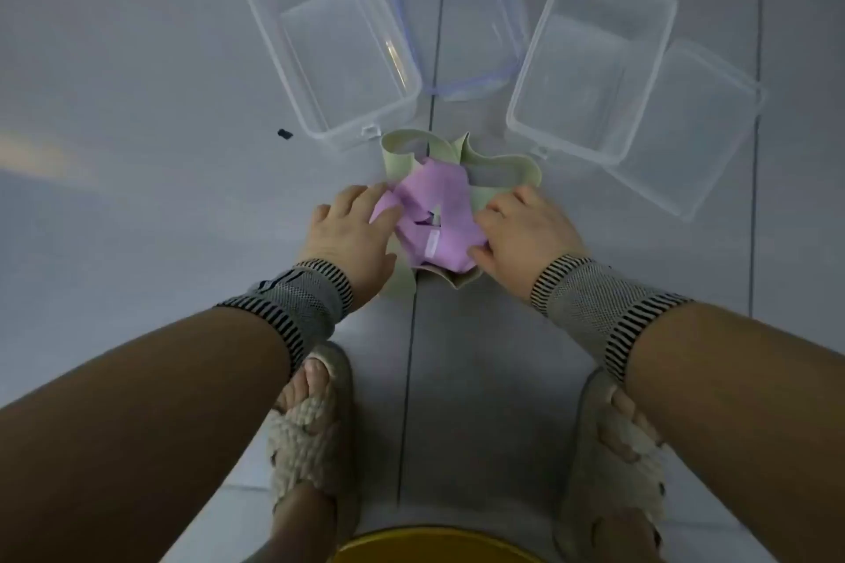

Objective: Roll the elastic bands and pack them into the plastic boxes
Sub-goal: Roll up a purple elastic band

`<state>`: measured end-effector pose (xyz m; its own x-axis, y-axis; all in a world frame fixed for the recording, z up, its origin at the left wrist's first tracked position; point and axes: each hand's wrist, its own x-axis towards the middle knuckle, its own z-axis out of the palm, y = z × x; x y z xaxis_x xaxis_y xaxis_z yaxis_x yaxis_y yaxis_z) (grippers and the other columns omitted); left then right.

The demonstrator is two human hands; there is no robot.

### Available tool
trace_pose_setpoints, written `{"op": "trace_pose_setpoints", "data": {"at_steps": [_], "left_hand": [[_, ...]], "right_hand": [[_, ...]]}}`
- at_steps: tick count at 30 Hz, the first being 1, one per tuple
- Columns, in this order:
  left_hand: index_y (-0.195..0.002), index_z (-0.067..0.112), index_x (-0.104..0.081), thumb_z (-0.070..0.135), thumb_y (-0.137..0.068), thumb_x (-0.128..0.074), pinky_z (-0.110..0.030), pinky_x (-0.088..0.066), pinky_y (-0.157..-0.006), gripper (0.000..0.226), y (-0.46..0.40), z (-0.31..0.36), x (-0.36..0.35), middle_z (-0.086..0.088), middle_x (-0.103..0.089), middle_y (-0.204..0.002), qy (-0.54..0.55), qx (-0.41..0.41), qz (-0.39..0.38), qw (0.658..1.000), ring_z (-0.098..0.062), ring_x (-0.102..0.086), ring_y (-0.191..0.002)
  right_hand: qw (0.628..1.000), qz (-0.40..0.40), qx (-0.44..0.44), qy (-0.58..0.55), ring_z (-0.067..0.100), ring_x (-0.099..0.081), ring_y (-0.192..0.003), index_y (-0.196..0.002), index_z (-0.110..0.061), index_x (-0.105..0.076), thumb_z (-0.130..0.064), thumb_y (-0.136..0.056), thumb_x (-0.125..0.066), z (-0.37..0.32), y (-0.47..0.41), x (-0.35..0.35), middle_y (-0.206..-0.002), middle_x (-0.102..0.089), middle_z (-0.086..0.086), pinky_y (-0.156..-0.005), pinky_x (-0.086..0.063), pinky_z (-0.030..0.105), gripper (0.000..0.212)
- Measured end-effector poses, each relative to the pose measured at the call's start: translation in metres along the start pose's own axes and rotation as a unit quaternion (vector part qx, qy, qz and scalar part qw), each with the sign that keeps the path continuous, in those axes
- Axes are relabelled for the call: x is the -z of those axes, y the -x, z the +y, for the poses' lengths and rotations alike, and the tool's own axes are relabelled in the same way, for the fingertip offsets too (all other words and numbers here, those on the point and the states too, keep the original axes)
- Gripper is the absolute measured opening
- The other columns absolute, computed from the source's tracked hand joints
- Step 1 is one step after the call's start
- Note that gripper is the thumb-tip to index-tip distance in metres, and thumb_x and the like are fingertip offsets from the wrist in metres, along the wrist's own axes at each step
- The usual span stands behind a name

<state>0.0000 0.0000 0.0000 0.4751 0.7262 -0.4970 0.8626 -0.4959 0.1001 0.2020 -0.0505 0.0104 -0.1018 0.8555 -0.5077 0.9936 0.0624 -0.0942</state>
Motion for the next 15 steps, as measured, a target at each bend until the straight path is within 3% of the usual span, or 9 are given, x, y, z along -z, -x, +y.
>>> {"op": "trace_pose_setpoints", "data": {"at_steps": [3, 7, 13, 15], "left_hand": [[-0.144, 0.031, -0.027, 0.043, -0.089, -0.048, -0.046, -0.019, -0.111, 0.060, 0.002, -0.001, -0.016, 0.001, -0.012, -0.157, -0.020, -0.006, -0.021, 1.000, -0.025, -0.008, -0.143], [-0.142, 0.029, -0.032, 0.041, -0.088, -0.051, -0.044, -0.021, -0.110, 0.058, 0.002, -0.007, -0.024, 0.000, -0.018, -0.155, 0.016, 0.009, 0.015, 1.000, -0.024, -0.011, -0.142], [-0.137, 0.023, -0.040, 0.034, -0.086, -0.057, -0.044, -0.028, -0.107, 0.055, -0.003, -0.016, -0.023, -0.002, -0.028, -0.151, 0.090, 0.076, 0.083, 0.990, -0.025, -0.020, -0.138], [-0.141, 0.025, -0.034, 0.036, -0.087, -0.056, -0.044, -0.027, -0.109, 0.060, -0.001, -0.015, -0.024, -0.001, -0.023, -0.153, 0.105, 0.088, 0.075, 0.988, -0.024, -0.017, -0.140]], "right_hand": [[0.999, 0.034, -0.005, 0.005, 0.026, -0.039, -0.115, -0.118, -0.017, -0.056, -0.053, -0.088, -0.045, 0.000, -0.001, -0.016, -0.118, -0.055, 0.003, -0.097, -0.038, 0.041, 0.048], [0.998, 0.053, -0.045, -0.002, 0.025, -0.039, -0.113, -0.117, -0.018, -0.056, -0.059, -0.086, -0.044, -0.008, -0.007, -0.027, -0.117, -0.054, 0.002, -0.094, -0.035, 0.041, 0.054], [0.998, 0.045, -0.042, 0.005, 0.026, -0.040, -0.112, -0.115, -0.016, -0.062, -0.036, -0.091, -0.049, -0.016, -0.013, -0.031, -0.111, -0.059, 0.002, -0.091, -0.035, 0.040, 0.033], [0.996, 0.050, -0.067, -0.023, 0.026, -0.039, -0.115, -0.118, -0.017, -0.059, -0.045, -0.090, -0.049, -0.016, -0.012, -0.028, -0.117, -0.056, 0.002, -0.094, -0.036, 0.040, 0.041]]}}
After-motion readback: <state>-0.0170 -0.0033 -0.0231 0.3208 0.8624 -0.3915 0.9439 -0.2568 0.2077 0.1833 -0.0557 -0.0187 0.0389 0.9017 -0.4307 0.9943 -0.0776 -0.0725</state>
